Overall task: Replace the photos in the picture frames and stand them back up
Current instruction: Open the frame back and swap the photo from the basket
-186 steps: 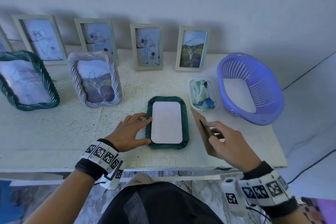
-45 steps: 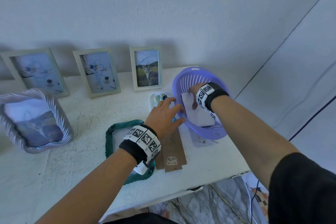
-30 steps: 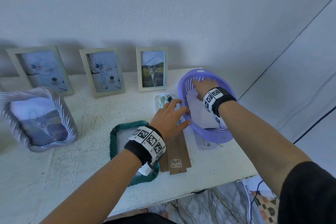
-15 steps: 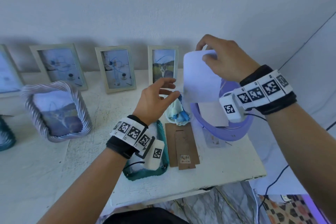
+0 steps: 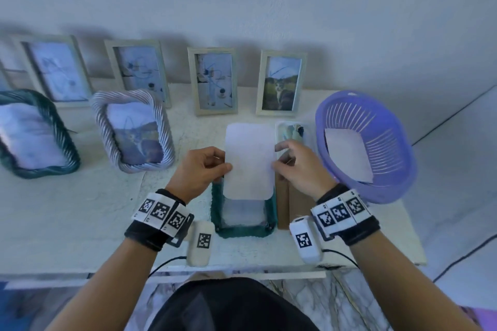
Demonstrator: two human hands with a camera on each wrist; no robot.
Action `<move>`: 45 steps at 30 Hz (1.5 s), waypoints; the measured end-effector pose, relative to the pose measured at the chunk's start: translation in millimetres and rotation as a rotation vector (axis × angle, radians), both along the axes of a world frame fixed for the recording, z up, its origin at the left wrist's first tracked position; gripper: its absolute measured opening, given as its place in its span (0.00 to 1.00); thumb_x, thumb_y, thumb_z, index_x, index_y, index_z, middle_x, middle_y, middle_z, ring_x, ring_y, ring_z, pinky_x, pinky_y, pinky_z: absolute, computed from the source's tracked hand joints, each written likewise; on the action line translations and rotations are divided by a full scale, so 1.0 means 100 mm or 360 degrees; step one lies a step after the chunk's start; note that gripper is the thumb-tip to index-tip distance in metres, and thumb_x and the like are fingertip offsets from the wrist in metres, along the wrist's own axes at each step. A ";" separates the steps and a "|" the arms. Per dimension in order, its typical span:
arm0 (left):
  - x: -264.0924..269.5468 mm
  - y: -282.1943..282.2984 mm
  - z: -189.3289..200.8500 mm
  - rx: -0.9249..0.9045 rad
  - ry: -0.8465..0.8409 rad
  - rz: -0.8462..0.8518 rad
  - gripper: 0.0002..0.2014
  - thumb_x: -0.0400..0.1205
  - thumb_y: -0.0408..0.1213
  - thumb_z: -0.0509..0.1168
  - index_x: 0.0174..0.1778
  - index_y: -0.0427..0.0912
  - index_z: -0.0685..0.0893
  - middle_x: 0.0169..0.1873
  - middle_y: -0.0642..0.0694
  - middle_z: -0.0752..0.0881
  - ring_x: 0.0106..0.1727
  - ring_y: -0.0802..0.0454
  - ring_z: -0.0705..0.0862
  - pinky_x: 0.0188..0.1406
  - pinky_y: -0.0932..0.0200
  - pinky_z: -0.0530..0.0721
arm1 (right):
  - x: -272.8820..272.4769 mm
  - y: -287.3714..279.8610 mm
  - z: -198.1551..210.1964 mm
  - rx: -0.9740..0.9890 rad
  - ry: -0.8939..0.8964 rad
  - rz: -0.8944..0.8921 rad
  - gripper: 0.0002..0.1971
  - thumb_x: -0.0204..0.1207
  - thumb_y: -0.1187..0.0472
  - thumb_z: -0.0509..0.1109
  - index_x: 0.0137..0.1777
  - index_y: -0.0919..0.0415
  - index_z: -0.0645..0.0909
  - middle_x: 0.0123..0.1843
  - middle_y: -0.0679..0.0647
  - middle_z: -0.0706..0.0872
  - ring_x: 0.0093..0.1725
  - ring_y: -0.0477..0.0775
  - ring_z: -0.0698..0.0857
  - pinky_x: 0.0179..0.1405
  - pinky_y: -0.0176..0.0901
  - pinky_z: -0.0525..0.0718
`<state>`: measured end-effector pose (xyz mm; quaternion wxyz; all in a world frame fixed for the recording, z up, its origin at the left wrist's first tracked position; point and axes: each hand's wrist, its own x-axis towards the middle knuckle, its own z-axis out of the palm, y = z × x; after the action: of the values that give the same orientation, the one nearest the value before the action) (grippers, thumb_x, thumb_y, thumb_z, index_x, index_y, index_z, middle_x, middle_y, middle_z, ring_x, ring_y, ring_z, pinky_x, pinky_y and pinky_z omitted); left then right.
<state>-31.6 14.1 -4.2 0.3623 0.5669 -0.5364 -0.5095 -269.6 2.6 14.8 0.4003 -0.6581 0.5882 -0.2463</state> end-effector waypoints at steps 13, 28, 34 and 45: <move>0.09 0.08 -0.27 0.0042 -0.1320 -0.0361 0.11 0.75 0.55 0.72 0.39 0.55 0.79 0.43 0.53 0.87 0.46 0.49 0.85 0.51 0.50 0.84 | 0.19 0.22 -0.47 -0.0082 0.0471 0.0071 0.07 0.77 0.57 0.71 0.48 0.59 0.76 0.40 0.51 0.82 0.39 0.51 0.80 0.38 0.45 0.76; 0.11 0.09 -0.37 0.0087 -0.1433 -0.0447 0.21 0.75 0.60 0.70 0.56 0.55 0.74 0.45 0.52 0.85 0.49 0.48 0.84 0.49 0.53 0.80 | 0.29 0.23 -0.52 -0.0040 0.0818 0.0147 0.12 0.79 0.57 0.67 0.56 0.64 0.80 0.50 0.58 0.82 0.48 0.56 0.81 0.43 0.45 0.76; 0.11 0.13 -0.37 0.0025 -0.1364 -0.0447 0.19 0.78 0.58 0.69 0.60 0.58 0.74 0.39 0.56 0.83 0.46 0.51 0.84 0.46 0.55 0.79 | 0.28 0.25 -0.53 -0.0067 0.0764 0.0155 0.13 0.77 0.59 0.67 0.60 0.61 0.76 0.49 0.56 0.80 0.48 0.58 0.82 0.45 0.47 0.79; 0.14 0.17 -0.40 -0.0014 -0.1296 -0.0403 0.16 0.79 0.56 0.68 0.59 0.57 0.78 0.39 0.56 0.83 0.45 0.53 0.83 0.42 0.57 0.75 | 0.24 0.27 -0.55 -0.0063 0.0714 0.0192 0.17 0.79 0.58 0.66 0.67 0.59 0.78 0.52 0.57 0.83 0.49 0.55 0.82 0.45 0.41 0.76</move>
<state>-17.3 31.0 -43.9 0.0578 0.6500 -0.7032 -0.2823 -245.4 29.3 -39.7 0.2605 -0.7381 0.6171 -0.0809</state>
